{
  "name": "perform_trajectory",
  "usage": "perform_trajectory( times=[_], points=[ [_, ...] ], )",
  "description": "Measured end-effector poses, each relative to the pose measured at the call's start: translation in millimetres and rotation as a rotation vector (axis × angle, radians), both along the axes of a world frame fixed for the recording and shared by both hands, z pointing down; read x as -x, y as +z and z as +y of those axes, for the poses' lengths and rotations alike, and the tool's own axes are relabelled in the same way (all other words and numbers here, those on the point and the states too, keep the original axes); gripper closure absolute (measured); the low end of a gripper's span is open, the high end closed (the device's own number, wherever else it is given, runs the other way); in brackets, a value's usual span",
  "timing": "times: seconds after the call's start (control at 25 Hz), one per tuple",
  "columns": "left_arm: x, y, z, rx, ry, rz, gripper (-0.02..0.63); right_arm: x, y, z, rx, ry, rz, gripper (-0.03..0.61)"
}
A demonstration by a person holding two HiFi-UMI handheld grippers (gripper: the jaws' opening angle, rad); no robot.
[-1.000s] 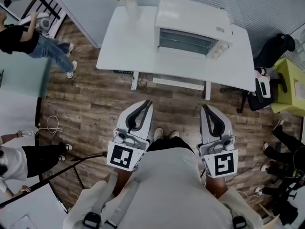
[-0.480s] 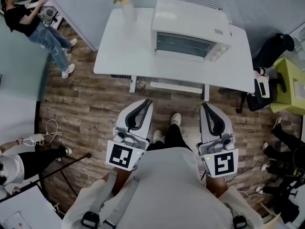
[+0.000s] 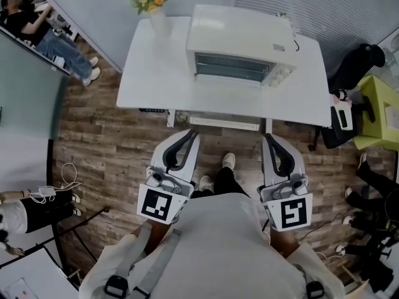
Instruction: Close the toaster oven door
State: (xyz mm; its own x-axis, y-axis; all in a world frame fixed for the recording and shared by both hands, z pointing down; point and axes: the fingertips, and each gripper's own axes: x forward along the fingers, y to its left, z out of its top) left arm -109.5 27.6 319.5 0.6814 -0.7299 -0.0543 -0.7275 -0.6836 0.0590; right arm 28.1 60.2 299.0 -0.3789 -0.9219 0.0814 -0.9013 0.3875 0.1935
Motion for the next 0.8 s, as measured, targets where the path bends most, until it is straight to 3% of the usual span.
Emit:
perform_trajectory(
  times=[0.8],
  points=[
    [-84.2,-19.0,-80.4,-0.038,-0.031,-0.030,0.589,-86.6,-6.6,-83.4,-0.016,-0.032,-0.028,0.574]
  ],
)
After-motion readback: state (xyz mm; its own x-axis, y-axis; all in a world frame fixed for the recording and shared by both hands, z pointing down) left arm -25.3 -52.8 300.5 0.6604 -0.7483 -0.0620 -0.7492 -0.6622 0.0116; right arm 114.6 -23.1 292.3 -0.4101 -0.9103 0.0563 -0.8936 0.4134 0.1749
